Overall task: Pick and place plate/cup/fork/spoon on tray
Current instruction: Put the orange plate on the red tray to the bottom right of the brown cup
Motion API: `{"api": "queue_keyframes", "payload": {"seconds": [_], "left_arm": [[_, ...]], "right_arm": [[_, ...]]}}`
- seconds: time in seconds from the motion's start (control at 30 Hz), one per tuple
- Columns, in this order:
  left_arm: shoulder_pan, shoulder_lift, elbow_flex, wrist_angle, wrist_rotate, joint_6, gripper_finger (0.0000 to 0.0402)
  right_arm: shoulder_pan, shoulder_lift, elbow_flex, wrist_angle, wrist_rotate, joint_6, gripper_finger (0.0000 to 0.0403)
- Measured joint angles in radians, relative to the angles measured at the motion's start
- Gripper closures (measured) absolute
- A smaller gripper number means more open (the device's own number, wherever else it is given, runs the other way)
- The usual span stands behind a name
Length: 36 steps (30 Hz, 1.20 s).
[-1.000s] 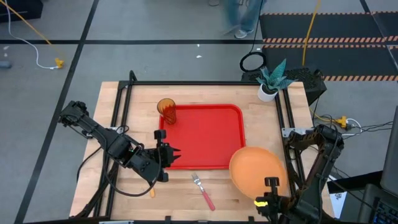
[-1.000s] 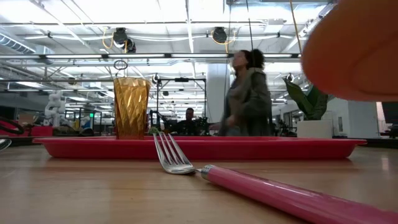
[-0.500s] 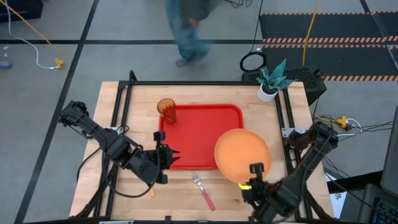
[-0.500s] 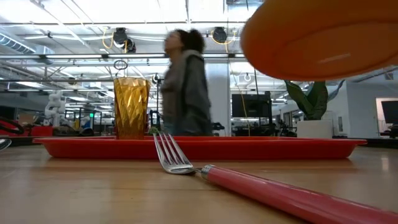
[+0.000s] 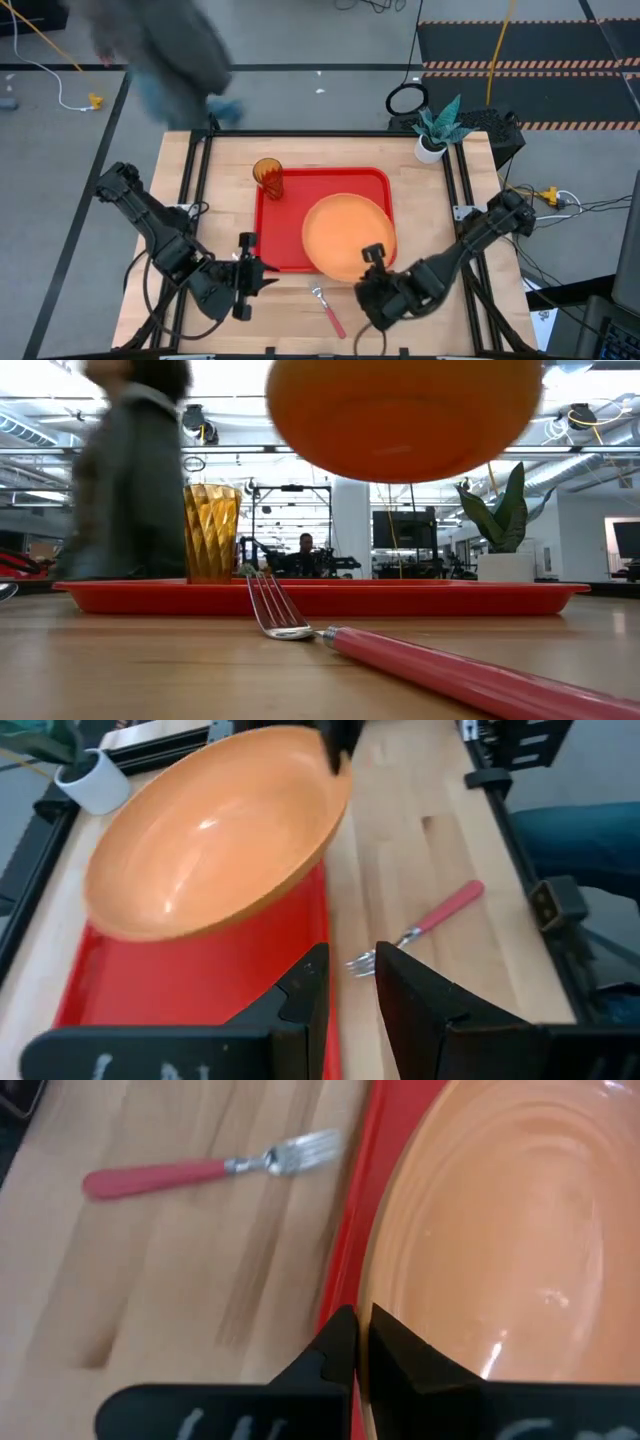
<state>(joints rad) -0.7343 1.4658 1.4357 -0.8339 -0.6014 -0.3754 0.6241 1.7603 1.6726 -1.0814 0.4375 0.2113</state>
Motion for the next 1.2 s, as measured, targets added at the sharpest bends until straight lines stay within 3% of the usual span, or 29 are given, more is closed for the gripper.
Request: {"api": "queue_keyframes", "payload": {"seconds": [0.27,0.6,0.9,1.2], "left_arm": [[-0.055,0.0,0.0,-0.001,0.0,-0.029,0.0314],[-0.08,0.0,0.0,-0.002,-0.001,-0.054,0.0314],[-0.08,0.0,0.0,-0.002,-0.001,-0.061,0.0314],[-0.073,0.0,0.0,-0.002,-0.002,-0.053,0.0314]], "right_arm": [[-0.137,-0.002,-0.037,0.226,-0.106,-0.267,0.0403],[-0.254,-0.001,-0.13,0.34,-0.155,-0.411,0.0403],[-0.3,-0.001,-0.178,0.412,-0.155,-0.437,0.0403],[-0.304,-0.001,-0.288,0.616,-0.211,-0.468,0.0403]]}}
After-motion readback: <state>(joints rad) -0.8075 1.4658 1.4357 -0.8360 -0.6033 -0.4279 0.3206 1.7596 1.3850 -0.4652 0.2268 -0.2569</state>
